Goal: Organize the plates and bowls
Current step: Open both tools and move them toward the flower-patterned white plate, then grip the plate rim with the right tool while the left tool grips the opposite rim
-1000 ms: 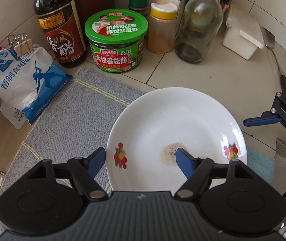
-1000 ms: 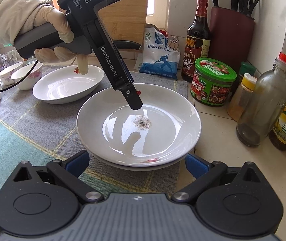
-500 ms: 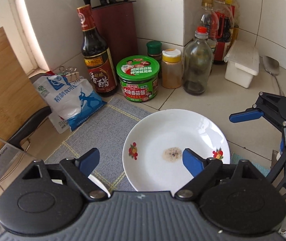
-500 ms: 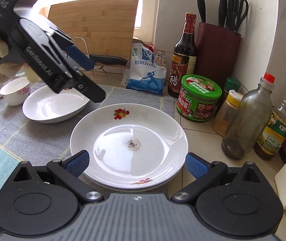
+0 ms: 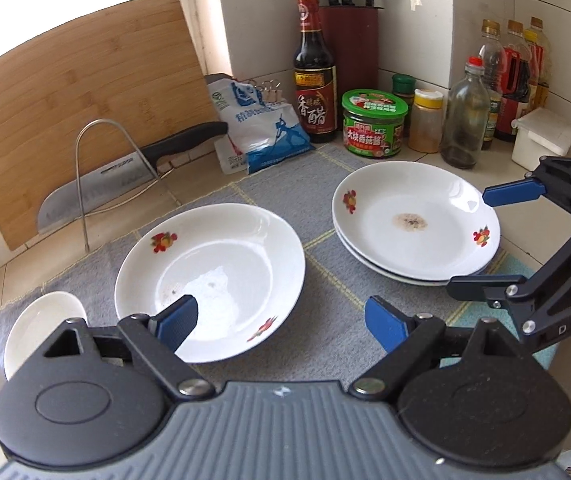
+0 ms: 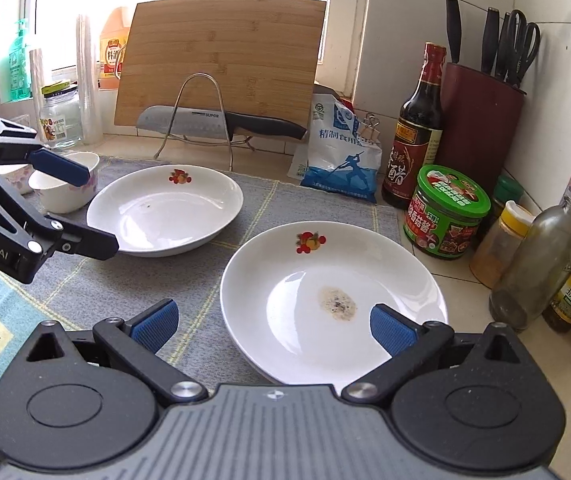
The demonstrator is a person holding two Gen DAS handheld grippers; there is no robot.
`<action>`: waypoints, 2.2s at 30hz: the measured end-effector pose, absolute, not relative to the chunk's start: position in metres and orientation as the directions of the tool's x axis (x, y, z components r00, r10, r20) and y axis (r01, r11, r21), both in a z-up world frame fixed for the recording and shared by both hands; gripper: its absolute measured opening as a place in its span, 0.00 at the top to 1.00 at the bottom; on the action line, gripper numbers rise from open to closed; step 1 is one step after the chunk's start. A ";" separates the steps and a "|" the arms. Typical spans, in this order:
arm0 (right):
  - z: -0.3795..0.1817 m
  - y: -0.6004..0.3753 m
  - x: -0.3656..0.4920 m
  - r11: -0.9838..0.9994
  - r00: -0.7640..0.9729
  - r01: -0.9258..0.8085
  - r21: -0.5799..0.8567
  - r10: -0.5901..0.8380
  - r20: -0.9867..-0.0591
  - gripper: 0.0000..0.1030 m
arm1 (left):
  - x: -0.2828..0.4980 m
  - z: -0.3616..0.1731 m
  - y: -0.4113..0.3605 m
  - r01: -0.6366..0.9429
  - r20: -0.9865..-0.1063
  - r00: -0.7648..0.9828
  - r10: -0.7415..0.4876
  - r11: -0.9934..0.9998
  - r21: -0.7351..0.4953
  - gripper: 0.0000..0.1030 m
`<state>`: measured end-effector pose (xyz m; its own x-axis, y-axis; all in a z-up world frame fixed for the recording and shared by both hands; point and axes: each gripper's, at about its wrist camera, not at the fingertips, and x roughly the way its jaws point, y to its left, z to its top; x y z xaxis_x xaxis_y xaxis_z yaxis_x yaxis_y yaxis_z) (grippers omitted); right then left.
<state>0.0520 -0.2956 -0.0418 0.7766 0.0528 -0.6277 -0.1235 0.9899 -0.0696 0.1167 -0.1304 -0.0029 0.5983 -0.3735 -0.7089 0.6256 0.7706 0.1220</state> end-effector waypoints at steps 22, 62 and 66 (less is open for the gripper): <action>-0.036 -0.232 0.067 0.983 0.721 -0.139 -0.116 0.021 -0.692 0.00 | 0.151 -0.076 -0.094 0.526 -0.767 0.573 -0.291 0.847 0.072 0.11; -0.084 -0.238 0.342 0.699 0.246 -0.678 0.228 0.508 -0.825 0.00 | 0.174 -0.088 -0.109 0.440 -0.735 0.624 -0.267 0.897 0.048 0.00; -0.084 -0.233 0.352 0.664 0.190 -0.694 0.279 0.542 -0.819 0.00 | 0.173 -0.088 -0.111 0.457 -0.732 0.625 -0.273 0.887 0.059 0.00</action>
